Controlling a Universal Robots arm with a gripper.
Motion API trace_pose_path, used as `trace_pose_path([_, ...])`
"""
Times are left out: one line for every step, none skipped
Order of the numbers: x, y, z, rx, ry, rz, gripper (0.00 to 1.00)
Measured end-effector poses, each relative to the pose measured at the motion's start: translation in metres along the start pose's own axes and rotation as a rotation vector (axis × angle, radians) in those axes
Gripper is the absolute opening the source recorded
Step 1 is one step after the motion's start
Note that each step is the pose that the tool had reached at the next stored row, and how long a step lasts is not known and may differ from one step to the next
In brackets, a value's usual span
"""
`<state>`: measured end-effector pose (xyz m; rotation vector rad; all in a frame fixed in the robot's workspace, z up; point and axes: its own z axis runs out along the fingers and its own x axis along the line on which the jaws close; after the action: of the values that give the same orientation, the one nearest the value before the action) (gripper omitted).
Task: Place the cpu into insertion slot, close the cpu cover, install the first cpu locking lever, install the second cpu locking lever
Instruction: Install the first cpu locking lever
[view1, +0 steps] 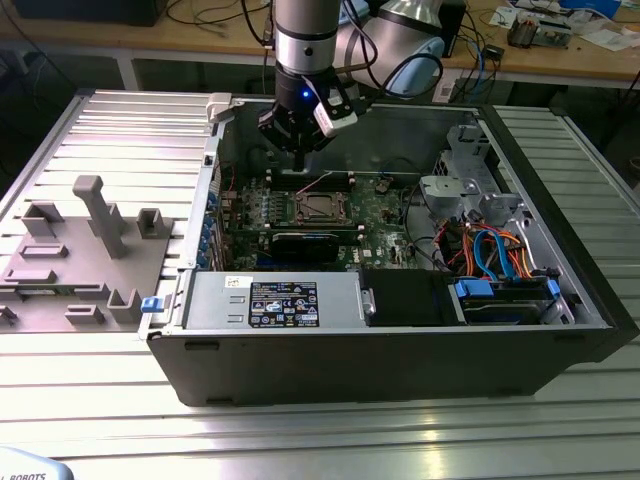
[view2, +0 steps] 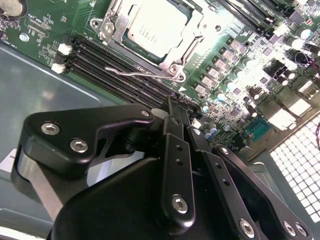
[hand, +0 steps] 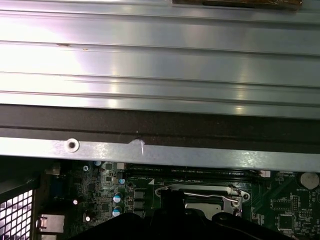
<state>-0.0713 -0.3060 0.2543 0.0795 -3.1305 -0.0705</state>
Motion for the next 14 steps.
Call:
trace_pose_path([0.0000, 0.0000, 0.0002, 0.0001, 0.0000, 0.000, 0.11])
trace_pose_path([0.0000, 0.0000, 0.0008, 0.0001, 0.0000, 0.000, 0.11])
trace_pose_path([0.0000, -0.0001, 0.0015, 0.0000, 0.0000, 0.000, 0.11])
trace_pose_path([0.0000, -0.0001, 0.0016, 0.0000, 0.0000, 0.000, 0.11])
trace_pose_path([0.0000, -0.0001, 0.0018, 0.0000, 0.0000, 0.000, 0.11])
trace_pose_path([0.0000, -0.0001, 0.0021, 0.0000, 0.0000, 0.000, 0.11])
trace_pose_path([0.0000, -0.0001, 0.0024, -0.0001, -0.0001, 0.000, 0.11])
trace_pose_path([0.0000, -0.0001, 0.0026, 0.0000, -0.0001, 0.000, 0.11])
trace_pose_path([-0.0001, -0.0001, 0.0028, 0.0001, 0.0000, 0.000, 0.11])
trace_pose_path([-0.0001, -0.0002, 0.0030, 0.0001, 0.0001, 0.000, 0.11])
trace_pose_path([-0.0001, -0.0002, 0.0036, 0.0001, 0.0000, 0.000, 0.11])
trace_pose_path([-0.0001, -0.0002, 0.0041, 0.0001, 0.0000, 0.000, 0.11])
trace_pose_path([-0.0001, -0.0002, 0.0041, 0.0000, 0.0000, 0.000, 0.11])
trace_pose_path([-0.0001, -0.0002, 0.0043, 0.0001, 0.0000, 0.000, 0.11])
